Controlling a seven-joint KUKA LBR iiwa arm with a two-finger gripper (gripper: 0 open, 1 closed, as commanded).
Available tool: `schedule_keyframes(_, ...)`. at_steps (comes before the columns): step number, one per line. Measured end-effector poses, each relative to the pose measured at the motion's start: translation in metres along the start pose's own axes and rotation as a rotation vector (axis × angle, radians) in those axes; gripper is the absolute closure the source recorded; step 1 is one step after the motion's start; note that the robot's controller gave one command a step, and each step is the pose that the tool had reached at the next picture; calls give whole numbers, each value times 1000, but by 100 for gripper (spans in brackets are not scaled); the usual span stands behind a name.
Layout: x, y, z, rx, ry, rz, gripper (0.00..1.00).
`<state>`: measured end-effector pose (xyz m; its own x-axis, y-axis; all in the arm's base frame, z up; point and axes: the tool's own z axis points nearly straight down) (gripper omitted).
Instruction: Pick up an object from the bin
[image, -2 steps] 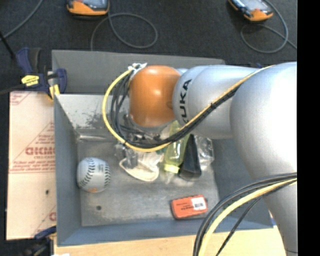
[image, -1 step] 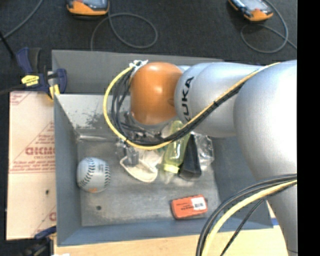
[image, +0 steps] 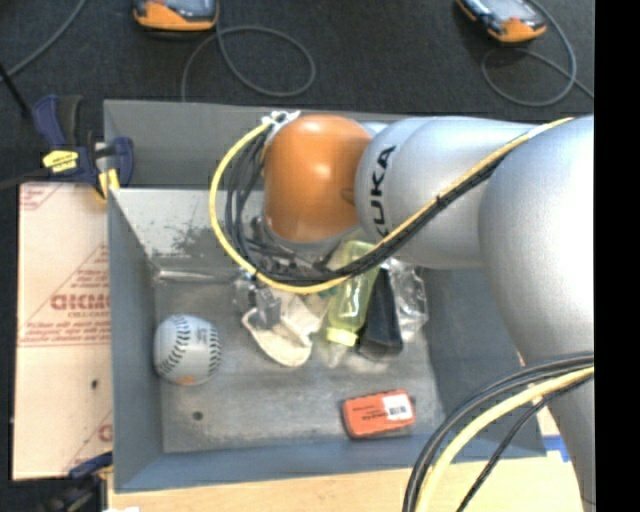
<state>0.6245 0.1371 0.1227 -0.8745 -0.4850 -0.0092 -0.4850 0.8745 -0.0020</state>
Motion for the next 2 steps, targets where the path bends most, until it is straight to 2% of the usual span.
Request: schedule_keyframes(2, -2, -1, -24, 3, -8, 2, 100)
